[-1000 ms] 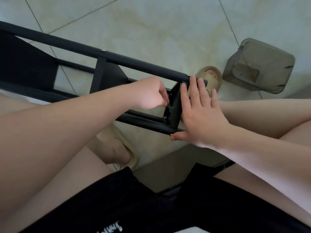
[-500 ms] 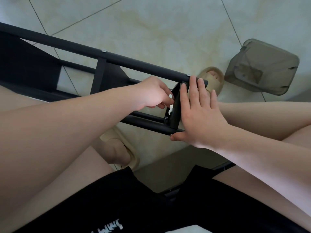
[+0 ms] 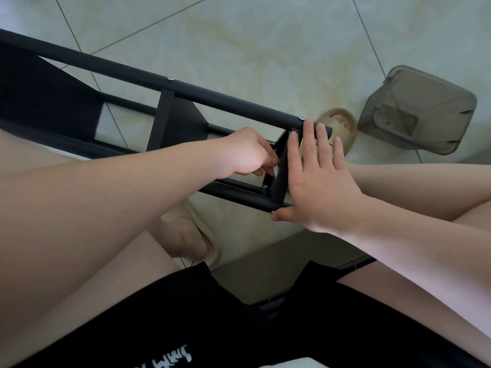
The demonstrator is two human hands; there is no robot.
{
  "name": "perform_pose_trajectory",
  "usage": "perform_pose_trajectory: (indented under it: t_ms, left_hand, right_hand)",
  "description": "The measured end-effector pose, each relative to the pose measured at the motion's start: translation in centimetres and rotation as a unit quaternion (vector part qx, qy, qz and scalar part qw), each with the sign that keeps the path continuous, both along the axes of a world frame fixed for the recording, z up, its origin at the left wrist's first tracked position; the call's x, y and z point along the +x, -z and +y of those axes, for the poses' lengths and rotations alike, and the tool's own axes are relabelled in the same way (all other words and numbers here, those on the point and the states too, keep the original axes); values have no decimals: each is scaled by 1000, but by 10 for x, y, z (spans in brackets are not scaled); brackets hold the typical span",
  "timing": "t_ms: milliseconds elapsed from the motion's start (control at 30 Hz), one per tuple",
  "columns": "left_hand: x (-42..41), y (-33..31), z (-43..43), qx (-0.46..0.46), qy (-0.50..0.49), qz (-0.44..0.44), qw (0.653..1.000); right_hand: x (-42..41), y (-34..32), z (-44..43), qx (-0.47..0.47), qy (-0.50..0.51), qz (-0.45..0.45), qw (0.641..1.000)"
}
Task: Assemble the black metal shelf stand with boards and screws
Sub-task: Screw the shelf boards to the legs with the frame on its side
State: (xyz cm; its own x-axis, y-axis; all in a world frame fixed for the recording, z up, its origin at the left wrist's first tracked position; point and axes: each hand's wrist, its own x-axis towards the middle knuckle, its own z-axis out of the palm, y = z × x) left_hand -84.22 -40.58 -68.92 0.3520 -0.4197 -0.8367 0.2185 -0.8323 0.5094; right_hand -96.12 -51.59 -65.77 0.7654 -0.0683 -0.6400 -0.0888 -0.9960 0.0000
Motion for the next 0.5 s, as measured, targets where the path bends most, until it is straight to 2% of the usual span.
perform_pose_trajectory:
  t_ms: [333, 500]
  left_hand:
    - [6, -1, 1, -5, 6, -7, 1000]
    - [5, -2, 4, 3, 63, 10, 998]
  right_hand:
    - [1, -2, 0, 1, -2, 1, 1000]
    - [1, -1, 0, 3, -2, 3, 1000]
